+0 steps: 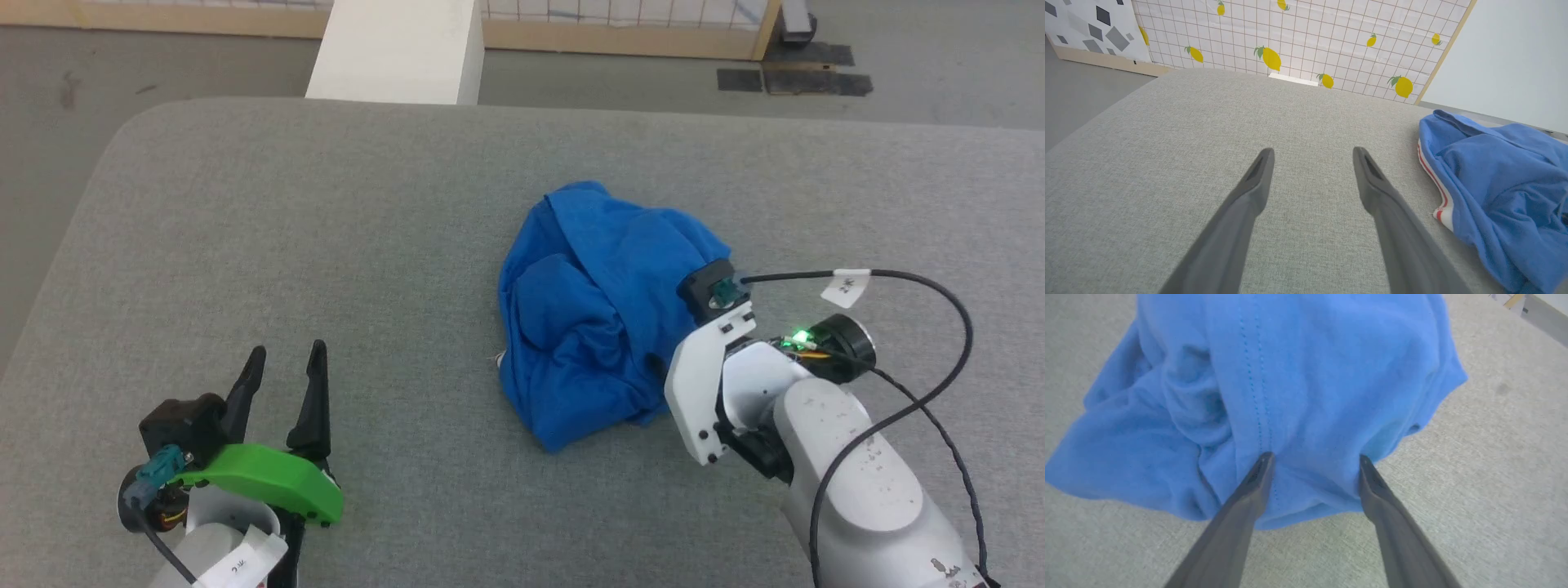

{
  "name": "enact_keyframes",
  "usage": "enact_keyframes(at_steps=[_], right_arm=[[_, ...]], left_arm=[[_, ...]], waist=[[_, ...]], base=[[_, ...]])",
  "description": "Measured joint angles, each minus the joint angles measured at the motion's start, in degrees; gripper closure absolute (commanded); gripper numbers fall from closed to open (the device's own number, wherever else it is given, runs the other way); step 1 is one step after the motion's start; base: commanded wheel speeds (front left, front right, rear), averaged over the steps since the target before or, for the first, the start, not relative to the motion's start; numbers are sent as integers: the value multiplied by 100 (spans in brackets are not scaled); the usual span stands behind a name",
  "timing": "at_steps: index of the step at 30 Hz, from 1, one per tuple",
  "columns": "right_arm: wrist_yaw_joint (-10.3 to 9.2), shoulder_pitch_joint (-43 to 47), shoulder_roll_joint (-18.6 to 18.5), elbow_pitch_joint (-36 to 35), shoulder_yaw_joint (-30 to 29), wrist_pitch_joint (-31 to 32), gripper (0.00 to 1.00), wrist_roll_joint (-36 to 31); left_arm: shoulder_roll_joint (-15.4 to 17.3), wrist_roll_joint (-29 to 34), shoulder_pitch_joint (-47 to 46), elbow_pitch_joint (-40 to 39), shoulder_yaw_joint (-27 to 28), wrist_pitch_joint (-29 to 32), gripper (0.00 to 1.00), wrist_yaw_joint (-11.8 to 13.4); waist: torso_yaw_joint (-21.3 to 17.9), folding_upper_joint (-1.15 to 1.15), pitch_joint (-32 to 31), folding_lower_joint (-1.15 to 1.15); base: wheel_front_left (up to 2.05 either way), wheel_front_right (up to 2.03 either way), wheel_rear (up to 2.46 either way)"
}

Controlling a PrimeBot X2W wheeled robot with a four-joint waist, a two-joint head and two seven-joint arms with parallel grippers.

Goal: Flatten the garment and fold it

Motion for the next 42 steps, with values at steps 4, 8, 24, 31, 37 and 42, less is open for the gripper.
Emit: enact_keyframes(at_steps=[4,8,24,31,37,42], right_arm=[[-1,-26,-65,75,208,170,76,191],[0,-80,-155,44,374,129,100,394],[0,119,-455,-1350,-1035,-488,100,592],[0,1432,-325,-2068,-2591,-27,100,235],[0,2437,-42,-2132,-3122,320,100,162],[0,2726,94,-1915,-3112,404,100,258]], left_arm=[[-32,5,-37,14,13,0,0,-34],[-49,8,-50,44,48,0,0,-69],[-125,57,65,43,198,0,0,-107],[-127,57,154,-2,191,0,0,-107],[-129,57,159,-21,171,0,0,-107],[-130,56,164,-20,145,3,0,-107]], waist=[[74,0,99,0],[83,0,143,0],[-351,0,-259,0],[-543,0,-431,0],[-581,0,-459,-1],[-592,0,-452,-1]], base=[[0,0,0],[0,0,0],[0,0,0],[0,0,0],[0,0,0],[0,0,0]])
